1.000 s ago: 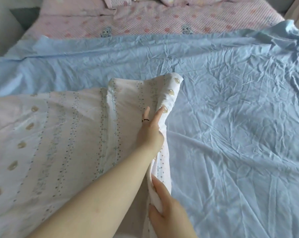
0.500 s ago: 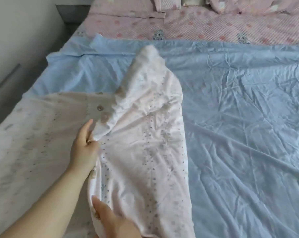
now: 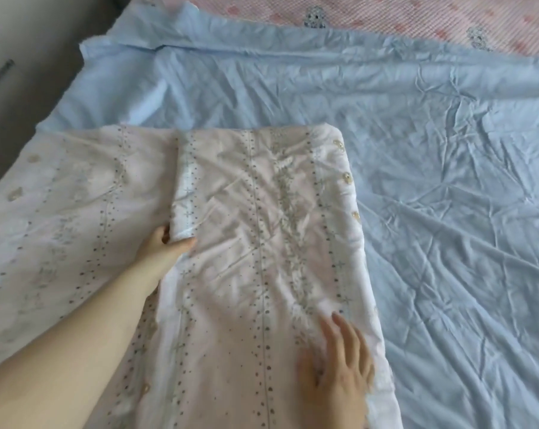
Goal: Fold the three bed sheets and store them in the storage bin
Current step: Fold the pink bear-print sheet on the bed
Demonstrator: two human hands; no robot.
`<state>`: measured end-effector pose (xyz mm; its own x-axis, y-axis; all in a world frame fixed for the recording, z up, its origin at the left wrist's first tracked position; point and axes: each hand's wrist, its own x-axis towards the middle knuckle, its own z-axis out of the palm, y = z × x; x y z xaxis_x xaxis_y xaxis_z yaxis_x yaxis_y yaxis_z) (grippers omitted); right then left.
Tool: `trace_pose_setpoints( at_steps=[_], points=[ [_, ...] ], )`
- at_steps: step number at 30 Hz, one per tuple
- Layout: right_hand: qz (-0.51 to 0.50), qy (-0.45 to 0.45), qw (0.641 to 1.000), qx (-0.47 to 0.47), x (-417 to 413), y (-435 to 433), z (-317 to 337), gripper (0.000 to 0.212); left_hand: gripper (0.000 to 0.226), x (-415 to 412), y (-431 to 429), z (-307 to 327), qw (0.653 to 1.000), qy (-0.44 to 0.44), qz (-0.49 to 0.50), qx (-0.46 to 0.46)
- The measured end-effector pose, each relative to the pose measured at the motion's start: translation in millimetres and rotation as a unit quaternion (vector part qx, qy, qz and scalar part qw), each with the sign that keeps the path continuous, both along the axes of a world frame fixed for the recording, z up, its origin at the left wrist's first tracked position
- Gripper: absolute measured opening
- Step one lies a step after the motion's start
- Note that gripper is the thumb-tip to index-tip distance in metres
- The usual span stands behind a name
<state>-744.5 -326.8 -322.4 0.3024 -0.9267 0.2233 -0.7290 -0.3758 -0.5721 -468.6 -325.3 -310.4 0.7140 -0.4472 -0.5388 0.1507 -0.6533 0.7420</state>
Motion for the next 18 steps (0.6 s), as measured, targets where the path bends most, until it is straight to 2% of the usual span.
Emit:
trace_pose_setpoints(
  at_steps=[1,3,5,7,10,12,14,16,17,18],
  points=[
    [-0.065,0.051,0.996,0.039,-2,-11,0,0.052,0.039,0,-5,0,1.0,0.004,-0.005,-0.003],
    [-0.119,0.075,0.978,0.153,-2,-15,4,0.062,0.038,3,-16,2,1.0,0.001,0.007,-0.015],
    [-0.125,0.093,0.959,0.235,-5,-17,13,0.072,0.036,5,-28,11,0.998,-0.058,-0.003,-0.033],
    [-0.12,0.089,0.953,0.263,-11,-26,17,0.078,0.034,7,-41,22,0.989,-0.126,-0.03,-0.075],
    [-0.14,0.063,0.942,0.3,-18,-35,22,0.079,0.029,13,-36,22,0.987,-0.143,-0.011,-0.069],
    [-0.156,0.018,0.925,0.346,-26,-40,25,0.071,0.033,12,-16,9,0.994,-0.108,-0.009,-0.021],
    [-0.174,-0.046,0.91,0.373,-40,-47,24,0.045,0.036,1,10,0,0.999,-0.038,-0.018,0.009],
    [-0.182,-0.074,0.901,0.388,-56,-52,24,0.02,0.035,-14,36,3,0.999,0.042,-0.013,0.002],
    [-0.188,-0.088,0.895,0.396,-63,-54,22,0.018,0.042,-22,48,7,0.996,0.086,-0.006,-0.005],
    [-0.193,-0.107,0.88,0.419,-68,-54,22,0.019,0.062,-30,62,10,0.991,0.133,-0.003,-0.017]
  ],
)
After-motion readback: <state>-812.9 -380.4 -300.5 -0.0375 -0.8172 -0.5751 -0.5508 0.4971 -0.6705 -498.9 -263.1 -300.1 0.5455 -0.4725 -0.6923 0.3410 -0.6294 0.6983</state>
